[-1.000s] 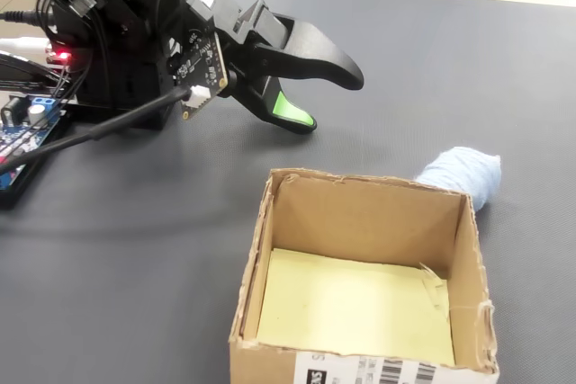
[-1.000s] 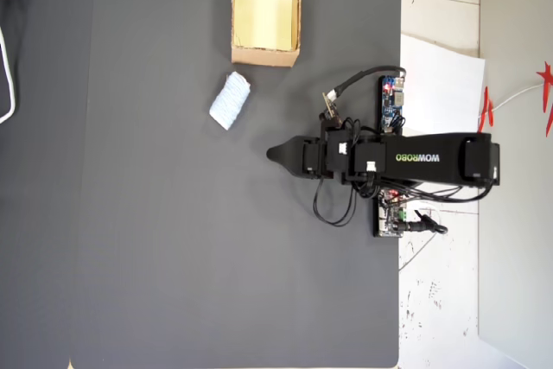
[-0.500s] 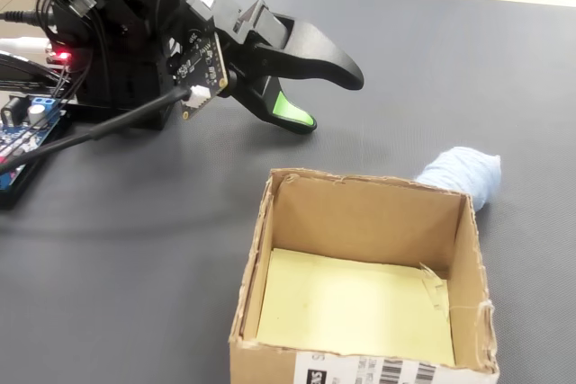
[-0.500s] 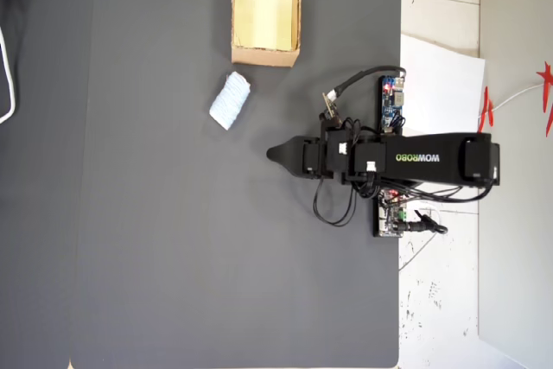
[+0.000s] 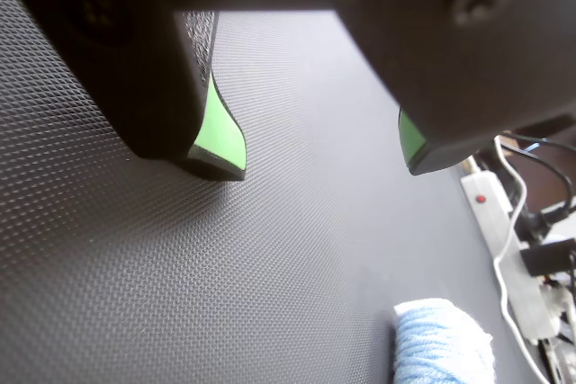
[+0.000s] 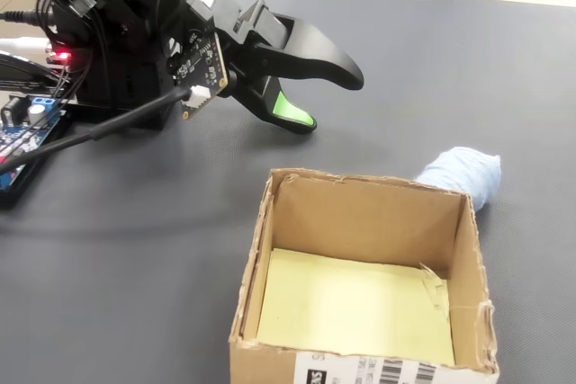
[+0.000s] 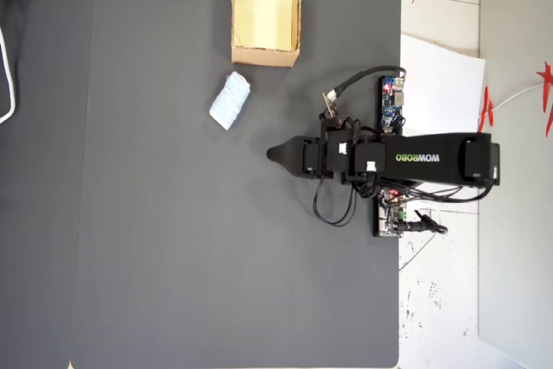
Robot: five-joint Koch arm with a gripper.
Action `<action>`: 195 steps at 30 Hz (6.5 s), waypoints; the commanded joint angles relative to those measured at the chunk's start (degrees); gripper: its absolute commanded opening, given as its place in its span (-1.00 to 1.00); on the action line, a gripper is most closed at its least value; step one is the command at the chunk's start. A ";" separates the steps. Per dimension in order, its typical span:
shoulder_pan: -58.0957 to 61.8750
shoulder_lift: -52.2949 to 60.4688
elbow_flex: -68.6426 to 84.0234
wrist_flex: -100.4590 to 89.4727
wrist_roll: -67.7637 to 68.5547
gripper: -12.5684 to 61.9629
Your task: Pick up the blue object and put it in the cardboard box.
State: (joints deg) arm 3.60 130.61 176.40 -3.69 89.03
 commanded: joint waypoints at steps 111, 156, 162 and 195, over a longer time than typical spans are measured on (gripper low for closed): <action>12.04 -32.52 -44.38 -10.46 -3.16 -0.71; 30.59 -13.36 -38.14 -5.19 1.49 0.21; 20.39 -5.10 -29.62 -9.32 3.16 0.21; 1.32 5.19 2.29 6.77 6.77 0.26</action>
State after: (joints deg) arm 5.19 130.61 176.57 -3.43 94.57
